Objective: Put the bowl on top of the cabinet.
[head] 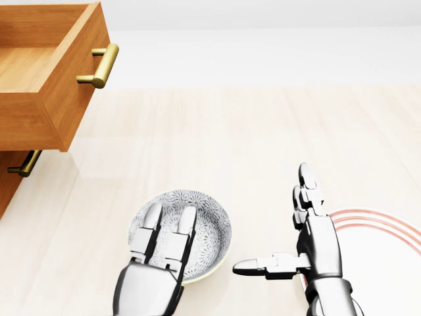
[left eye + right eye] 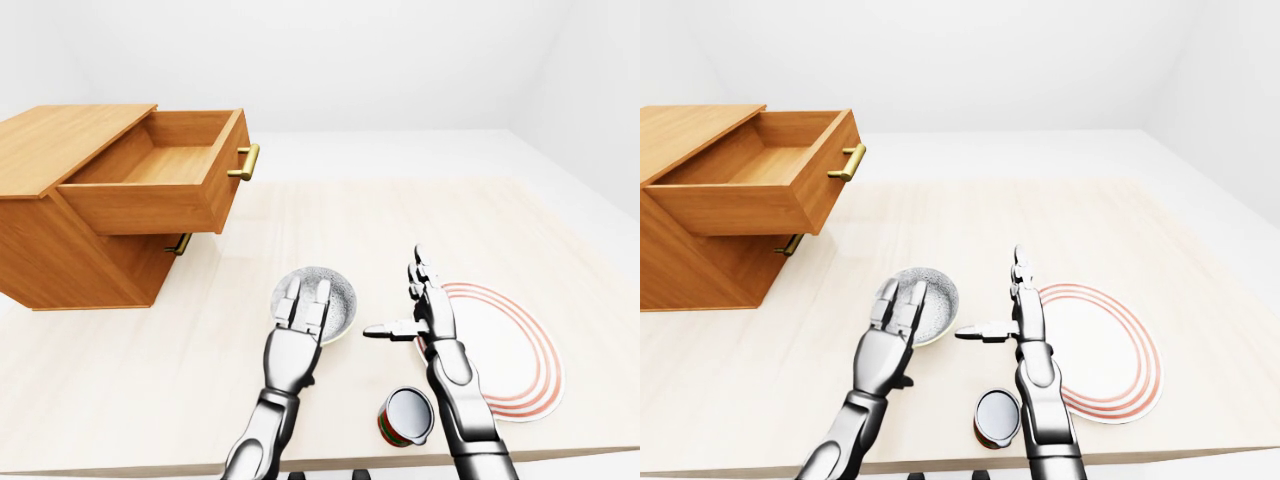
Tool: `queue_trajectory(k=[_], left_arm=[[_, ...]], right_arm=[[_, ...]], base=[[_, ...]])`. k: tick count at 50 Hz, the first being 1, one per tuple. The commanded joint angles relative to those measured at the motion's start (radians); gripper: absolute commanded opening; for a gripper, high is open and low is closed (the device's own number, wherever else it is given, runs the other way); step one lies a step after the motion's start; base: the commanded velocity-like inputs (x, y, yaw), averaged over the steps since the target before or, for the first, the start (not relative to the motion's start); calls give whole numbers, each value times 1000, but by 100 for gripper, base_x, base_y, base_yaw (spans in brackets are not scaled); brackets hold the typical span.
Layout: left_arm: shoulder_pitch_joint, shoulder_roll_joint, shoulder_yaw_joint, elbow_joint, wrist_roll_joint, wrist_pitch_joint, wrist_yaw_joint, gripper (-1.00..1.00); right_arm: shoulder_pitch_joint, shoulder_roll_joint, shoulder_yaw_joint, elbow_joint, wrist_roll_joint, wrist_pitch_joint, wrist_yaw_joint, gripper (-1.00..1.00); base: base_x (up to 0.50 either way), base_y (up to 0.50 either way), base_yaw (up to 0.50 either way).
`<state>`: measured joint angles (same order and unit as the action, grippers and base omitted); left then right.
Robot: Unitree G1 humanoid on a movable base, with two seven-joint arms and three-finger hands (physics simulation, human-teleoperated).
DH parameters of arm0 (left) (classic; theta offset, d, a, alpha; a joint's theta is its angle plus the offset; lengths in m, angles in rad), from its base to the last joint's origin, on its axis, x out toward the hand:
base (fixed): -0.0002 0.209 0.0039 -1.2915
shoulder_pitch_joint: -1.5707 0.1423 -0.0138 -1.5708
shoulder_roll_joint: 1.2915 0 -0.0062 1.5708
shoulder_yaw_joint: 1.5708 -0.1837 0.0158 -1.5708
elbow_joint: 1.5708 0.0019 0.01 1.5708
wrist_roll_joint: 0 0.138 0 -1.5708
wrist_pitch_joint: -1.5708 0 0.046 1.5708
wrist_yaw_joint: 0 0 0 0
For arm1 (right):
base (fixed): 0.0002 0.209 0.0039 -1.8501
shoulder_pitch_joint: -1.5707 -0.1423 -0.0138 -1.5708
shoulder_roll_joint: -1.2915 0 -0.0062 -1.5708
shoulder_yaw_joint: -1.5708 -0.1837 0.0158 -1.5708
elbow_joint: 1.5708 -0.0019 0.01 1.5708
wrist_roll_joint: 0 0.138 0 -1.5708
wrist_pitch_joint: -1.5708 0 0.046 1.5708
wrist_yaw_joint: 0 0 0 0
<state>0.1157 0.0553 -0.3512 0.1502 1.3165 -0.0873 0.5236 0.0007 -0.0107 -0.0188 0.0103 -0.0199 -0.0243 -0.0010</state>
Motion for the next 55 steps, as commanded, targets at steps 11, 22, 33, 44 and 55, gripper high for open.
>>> queue_trajectory(k=[11,22,33,44,55], left_arm=[[-130,-5,-19,255,147,0,0,-90],[-123,-8,-8,248,155,0,0,-89],[-125,-10,-6,250,157,0,0,-89],[-113,-7,12,187,117,0,0,-89],[-45,-2,61,-99,-32,0,0,-89]], right_arm=[[-3,3,5,10,-14,-10,-6,100],[-3,3,6,9,-14,-8,-7,100],[-5,2,4,12,-11,-9,-6,100],[-7,3,7,20,-11,-15,-4,100],[-2,4,10,11,-13,-12,-4,100]], base=[[0,0,0],[0,0,0],[0,0,0],[0,0,0],[0,0,0]])
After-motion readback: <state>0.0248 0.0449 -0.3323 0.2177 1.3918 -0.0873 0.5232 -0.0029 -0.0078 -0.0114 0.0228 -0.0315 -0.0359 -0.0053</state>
